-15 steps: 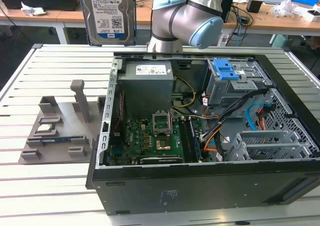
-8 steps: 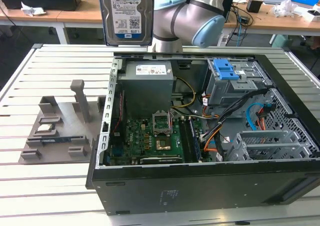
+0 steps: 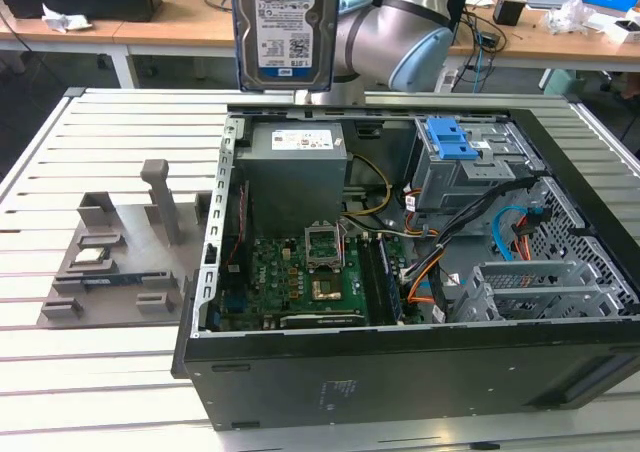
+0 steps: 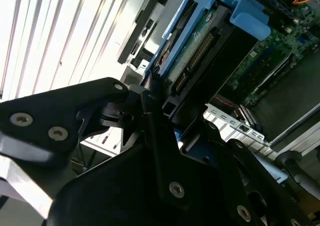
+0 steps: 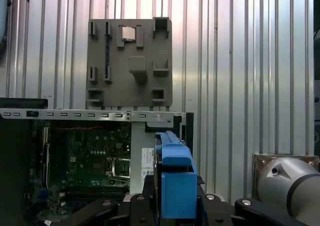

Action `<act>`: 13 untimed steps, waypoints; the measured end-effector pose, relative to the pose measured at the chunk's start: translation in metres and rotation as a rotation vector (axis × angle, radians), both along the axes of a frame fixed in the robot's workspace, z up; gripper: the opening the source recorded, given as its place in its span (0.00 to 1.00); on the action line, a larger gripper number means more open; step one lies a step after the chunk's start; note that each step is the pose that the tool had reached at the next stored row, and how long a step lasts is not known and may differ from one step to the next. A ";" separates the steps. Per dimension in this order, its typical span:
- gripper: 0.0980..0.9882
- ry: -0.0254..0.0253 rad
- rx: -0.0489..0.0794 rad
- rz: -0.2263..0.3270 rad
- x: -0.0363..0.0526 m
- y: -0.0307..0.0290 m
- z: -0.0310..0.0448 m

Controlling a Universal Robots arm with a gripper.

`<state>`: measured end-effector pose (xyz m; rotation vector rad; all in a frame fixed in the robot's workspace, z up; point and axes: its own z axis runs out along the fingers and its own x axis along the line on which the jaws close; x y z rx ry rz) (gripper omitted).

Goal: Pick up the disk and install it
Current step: 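Pick up the disk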

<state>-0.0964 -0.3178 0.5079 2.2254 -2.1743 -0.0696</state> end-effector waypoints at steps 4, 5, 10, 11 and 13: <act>0.30 0.0008 0.000 0.000 0.0213 0.0000 0.0000; 0.30 0.0009 0.000 0.000 0.0247 0.0000 0.0000; 0.30 0.0016 0.000 0.000 0.0467 0.0000 0.0001; 0.30 0.0018 0.000 0.000 0.0541 0.0001 0.0001; 0.30 0.0022 0.000 0.000 0.0623 0.0001 0.0001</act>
